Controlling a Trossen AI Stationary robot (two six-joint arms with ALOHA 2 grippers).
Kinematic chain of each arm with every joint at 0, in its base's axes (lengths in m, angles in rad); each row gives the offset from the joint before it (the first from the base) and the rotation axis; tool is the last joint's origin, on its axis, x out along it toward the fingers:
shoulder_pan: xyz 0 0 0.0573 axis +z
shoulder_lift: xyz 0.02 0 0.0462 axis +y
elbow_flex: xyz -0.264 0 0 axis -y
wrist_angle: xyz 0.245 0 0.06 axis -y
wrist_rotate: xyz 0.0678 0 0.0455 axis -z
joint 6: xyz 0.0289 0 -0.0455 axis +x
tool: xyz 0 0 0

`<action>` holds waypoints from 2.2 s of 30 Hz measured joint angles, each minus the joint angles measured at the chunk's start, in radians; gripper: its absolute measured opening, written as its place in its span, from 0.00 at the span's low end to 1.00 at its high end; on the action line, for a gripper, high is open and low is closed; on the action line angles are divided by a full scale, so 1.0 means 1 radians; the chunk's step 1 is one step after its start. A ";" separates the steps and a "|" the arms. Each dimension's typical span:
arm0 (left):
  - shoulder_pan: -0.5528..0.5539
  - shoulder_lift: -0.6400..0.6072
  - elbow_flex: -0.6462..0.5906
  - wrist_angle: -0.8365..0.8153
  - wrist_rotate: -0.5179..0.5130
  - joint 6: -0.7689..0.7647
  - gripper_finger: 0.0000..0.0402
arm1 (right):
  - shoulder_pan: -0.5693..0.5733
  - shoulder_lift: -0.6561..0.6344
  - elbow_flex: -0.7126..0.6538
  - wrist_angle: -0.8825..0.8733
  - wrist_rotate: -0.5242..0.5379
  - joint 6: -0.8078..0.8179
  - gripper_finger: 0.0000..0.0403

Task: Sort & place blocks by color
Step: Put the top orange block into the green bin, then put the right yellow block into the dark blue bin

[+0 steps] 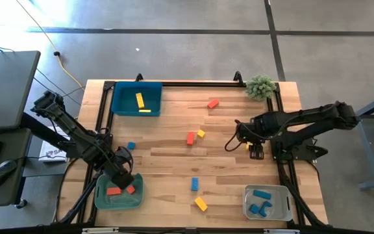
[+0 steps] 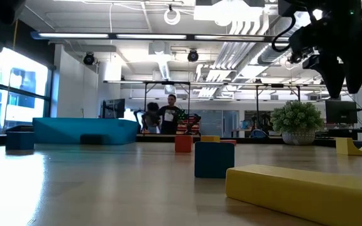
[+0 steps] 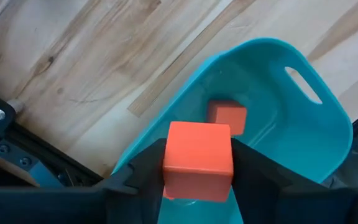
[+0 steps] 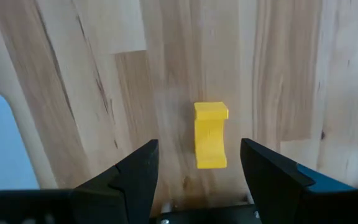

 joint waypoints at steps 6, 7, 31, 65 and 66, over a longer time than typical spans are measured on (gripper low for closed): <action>0.000 0.000 0.000 -0.004 -0.003 0.011 0.47 | 0.000 0.015 -0.007 0.023 -0.003 -0.054 0.53; 0.000 0.000 0.000 -0.005 -0.002 0.022 0.49 | 0.000 0.022 -0.007 0.026 -0.004 -0.061 0.53; 0.000 0.000 0.000 -0.007 0.002 0.123 0.56 | -0.130 0.337 -0.006 0.052 -0.049 -0.164 0.53; 0.001 0.000 0.001 -0.008 0.001 0.153 0.56 | -0.206 0.550 -0.005 0.092 -0.074 -0.203 0.27; 0.001 0.000 0.001 -0.008 0.001 0.153 0.56 | -0.208 0.549 -0.005 0.092 -0.077 -0.203 0.26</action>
